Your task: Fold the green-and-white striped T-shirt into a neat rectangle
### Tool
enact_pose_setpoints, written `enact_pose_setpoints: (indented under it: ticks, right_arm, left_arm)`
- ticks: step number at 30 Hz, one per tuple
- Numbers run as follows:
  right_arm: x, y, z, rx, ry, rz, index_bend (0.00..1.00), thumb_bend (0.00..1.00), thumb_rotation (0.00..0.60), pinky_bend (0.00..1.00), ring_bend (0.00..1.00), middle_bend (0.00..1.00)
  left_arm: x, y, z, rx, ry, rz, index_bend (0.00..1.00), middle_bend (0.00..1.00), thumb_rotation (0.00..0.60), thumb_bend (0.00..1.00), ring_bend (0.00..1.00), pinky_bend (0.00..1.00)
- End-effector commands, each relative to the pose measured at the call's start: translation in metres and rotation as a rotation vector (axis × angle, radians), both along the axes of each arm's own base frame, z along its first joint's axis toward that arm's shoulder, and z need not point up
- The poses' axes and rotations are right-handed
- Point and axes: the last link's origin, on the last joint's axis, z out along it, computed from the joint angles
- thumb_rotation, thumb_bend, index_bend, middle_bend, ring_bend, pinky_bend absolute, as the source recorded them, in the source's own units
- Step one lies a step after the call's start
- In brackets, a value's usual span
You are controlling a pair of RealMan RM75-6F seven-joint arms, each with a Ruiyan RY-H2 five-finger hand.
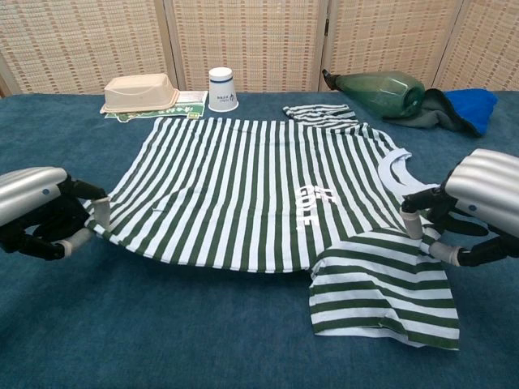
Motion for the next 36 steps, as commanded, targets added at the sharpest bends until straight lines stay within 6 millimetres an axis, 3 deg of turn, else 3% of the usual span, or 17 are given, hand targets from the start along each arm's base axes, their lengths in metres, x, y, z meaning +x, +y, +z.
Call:
enact_pose_setpoints:
  ticks: [1,9,15,27,36]
  right_arm:
    - [0.006,0.006,0.018,-0.001,-0.043,-0.006,0.74,0.59,0.6,1.0,1.0,0.95]
    - [0.015,0.027,0.036,0.07,-0.093,-0.003,0.74,0.59,0.6,1.0,1.0,0.95]
    - [0.016,0.053,0.047,0.12,-0.113,0.007,0.75,0.59,0.6,1.0,1.0,0.95]
    - [0.011,0.088,0.064,0.241,-0.16,-0.045,0.76,0.59,0.6,1.0,1.0,0.96]
    - [0.009,0.102,0.069,0.346,-0.189,-0.09,0.76,0.59,0.6,1.0,1.0,0.96]
  left_arm:
    - [-0.005,-0.008,0.013,0.008,-0.03,0.017,0.6,0.92,0.6,0.59,0.86,0.98]
    - [-0.02,-0.036,0.041,0.004,-0.079,0.065,0.6,0.92,0.6,0.59,0.86,0.98]
    - [-0.029,-0.068,0.066,0.011,-0.086,0.082,0.6,0.92,0.6,0.59,0.86,0.98]
    - [-0.032,-0.117,0.085,-0.016,-0.069,0.104,0.61,0.92,0.6,0.59,0.86,0.98]
    - [-0.033,-0.141,0.095,-0.024,-0.074,0.12,0.61,0.92,0.6,0.59,0.86,0.98]
